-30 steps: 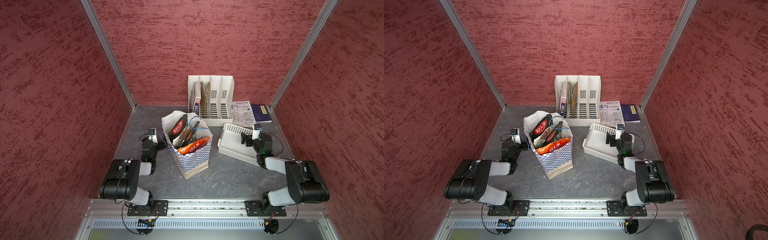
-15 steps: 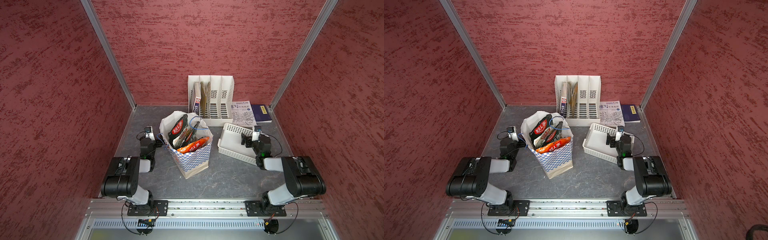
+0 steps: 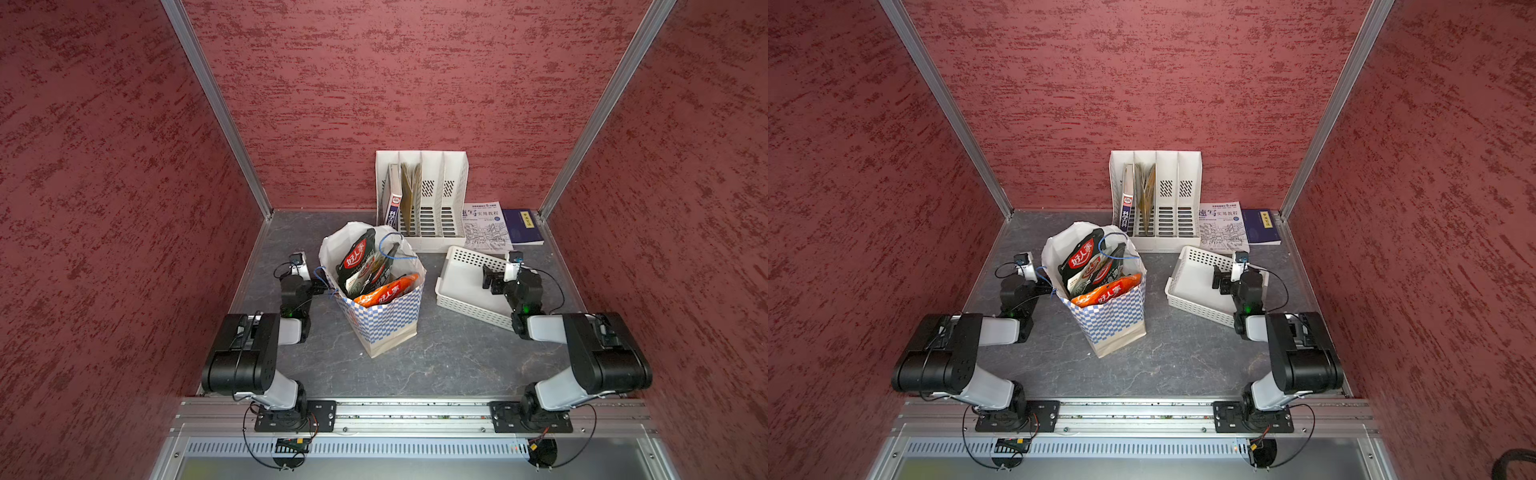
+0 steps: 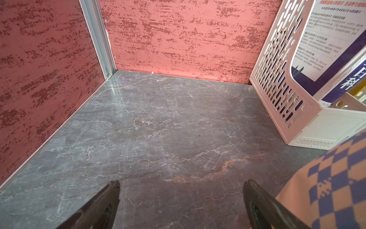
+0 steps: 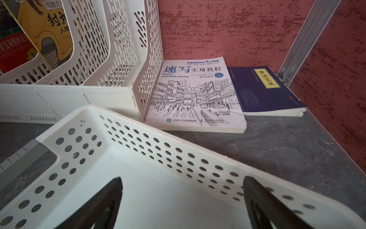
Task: Place the condiment packets inside the bag
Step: Reset both arms
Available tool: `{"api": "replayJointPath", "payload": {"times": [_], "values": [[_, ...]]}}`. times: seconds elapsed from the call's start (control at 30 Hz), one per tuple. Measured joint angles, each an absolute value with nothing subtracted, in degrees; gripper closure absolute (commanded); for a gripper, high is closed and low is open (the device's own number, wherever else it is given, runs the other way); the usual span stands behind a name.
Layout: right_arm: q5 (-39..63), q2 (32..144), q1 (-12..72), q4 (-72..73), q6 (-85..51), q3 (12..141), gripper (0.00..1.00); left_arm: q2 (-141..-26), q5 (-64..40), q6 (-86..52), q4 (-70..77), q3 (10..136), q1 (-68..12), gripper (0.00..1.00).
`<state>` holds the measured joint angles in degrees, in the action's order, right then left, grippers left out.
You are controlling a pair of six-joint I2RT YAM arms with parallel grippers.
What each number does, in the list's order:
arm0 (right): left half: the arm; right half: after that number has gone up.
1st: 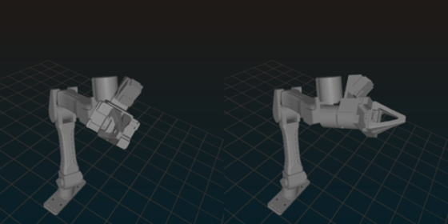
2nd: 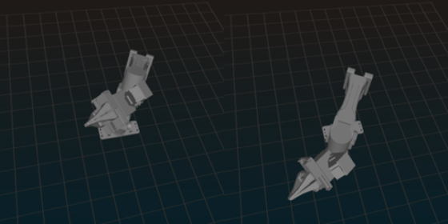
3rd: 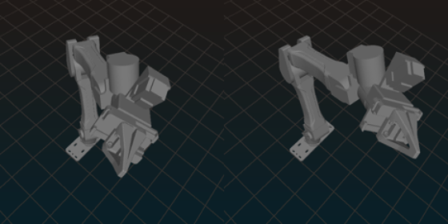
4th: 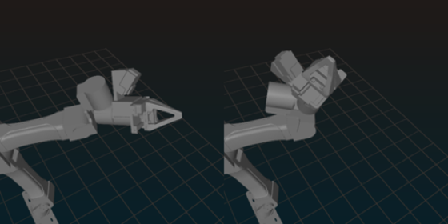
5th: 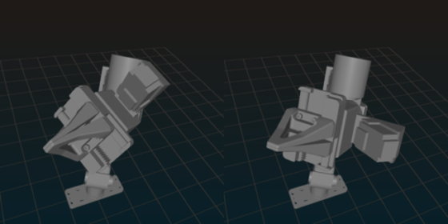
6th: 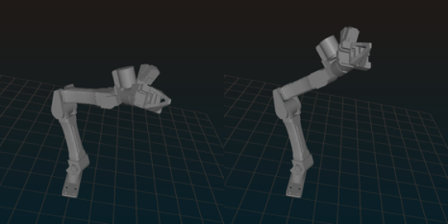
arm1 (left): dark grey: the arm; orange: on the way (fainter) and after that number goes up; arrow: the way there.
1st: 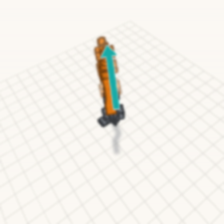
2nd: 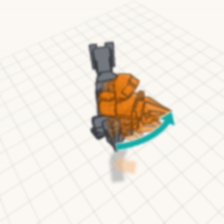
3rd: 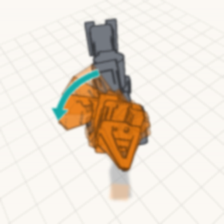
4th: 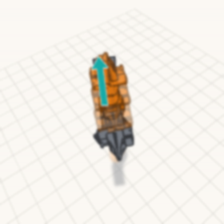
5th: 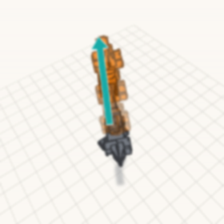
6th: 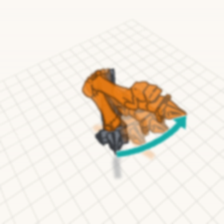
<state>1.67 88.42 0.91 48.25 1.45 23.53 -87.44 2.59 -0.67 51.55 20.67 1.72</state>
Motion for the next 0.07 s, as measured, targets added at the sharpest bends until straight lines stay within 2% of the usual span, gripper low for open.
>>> {"api": "replayJointPath", "payload": {"times": [0.07], "values": [[1.67,88.42,0.91,48.25,1.45,23.53,0.01,-87.44,2.59,-0.64,51.42,20.69,1.69,0.00]]}}
